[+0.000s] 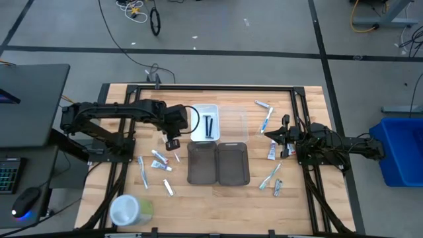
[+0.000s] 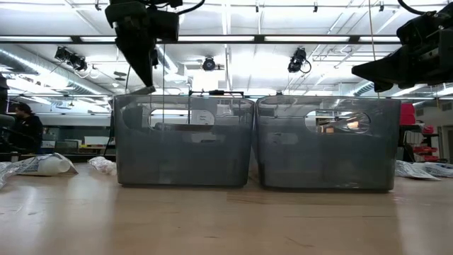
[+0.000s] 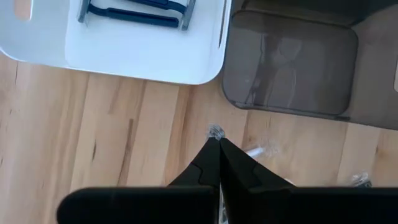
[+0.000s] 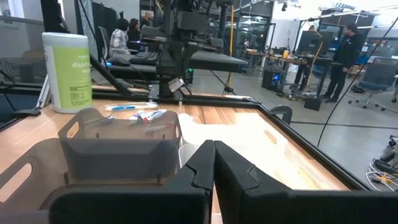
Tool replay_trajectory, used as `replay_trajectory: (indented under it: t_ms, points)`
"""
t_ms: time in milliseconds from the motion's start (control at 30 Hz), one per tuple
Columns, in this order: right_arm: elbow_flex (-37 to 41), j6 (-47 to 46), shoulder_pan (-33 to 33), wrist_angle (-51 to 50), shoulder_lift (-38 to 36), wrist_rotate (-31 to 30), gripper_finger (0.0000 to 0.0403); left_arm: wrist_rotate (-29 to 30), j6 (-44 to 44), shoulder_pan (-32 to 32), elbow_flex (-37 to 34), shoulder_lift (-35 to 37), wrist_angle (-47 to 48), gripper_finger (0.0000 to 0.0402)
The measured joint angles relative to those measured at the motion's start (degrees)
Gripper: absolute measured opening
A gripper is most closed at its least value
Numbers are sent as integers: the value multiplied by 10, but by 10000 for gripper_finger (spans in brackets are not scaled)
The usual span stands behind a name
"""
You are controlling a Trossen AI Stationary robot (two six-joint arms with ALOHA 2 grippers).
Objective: Pick & Place Travel size toiletries
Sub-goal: Put the silver nail cutter into the left black bin
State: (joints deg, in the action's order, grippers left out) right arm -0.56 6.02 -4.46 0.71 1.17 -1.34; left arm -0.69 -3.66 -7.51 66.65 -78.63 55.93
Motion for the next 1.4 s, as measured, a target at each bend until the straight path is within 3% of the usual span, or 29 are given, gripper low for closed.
replay_trajectory:
  t_ms: [367, 833, 1267, 1400]
  points:
    - [0, 0, 0, 0, 0, 0, 14, -9, 56, 0, 0, 0, -13, 1]
    - [0, 0, 0, 0, 0, 0, 14, -78, 134, 17, 0, 0, -119, 1]
    - [0, 0, 0, 0, 0, 0, 13, -83, 76, 29, 1, -3, -173, 1]
    - [0, 0, 0, 0, 0, 0, 13, -69, 44, 41, 27, -33, -166, 1]
